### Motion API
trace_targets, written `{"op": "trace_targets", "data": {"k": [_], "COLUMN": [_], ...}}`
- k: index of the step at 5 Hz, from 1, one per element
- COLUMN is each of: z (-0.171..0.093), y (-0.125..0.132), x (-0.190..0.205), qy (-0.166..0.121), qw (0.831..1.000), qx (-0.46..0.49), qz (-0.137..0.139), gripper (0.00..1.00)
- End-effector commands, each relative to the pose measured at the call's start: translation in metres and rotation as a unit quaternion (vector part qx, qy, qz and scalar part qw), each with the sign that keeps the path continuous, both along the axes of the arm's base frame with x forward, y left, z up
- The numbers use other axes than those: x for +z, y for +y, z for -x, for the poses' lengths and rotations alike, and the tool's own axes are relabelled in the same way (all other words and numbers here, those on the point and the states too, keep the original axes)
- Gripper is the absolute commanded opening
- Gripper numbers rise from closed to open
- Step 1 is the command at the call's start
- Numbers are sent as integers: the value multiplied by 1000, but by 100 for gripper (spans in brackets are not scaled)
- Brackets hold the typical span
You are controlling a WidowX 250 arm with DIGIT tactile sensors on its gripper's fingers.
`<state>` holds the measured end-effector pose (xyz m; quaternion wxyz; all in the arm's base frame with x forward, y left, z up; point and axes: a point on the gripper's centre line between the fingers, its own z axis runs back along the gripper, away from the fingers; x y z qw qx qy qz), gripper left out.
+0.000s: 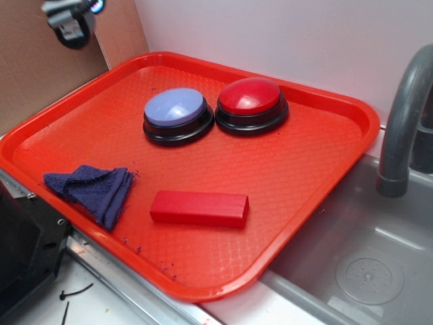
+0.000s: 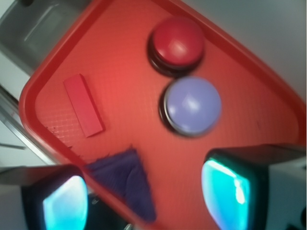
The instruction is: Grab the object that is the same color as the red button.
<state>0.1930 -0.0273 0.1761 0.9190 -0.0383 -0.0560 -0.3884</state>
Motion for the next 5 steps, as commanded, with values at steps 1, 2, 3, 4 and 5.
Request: {"op": "trace_targets", "data": {"k": [1, 2, 3, 4, 5], "z": [-7, -6, -7, -11, -12], "y": [-56, -77, -95, -111, -117], "x": [-34, -56, -75, -98, -114], "qy": [-14, 0, 3, 16, 21], "qw": [997, 997, 994, 993, 991], "qx": [-75, -83, -112, -118, -130], "qz": [-6, -7, 16, -3, -2], "gripper": [100, 100, 100, 100, 100]}}
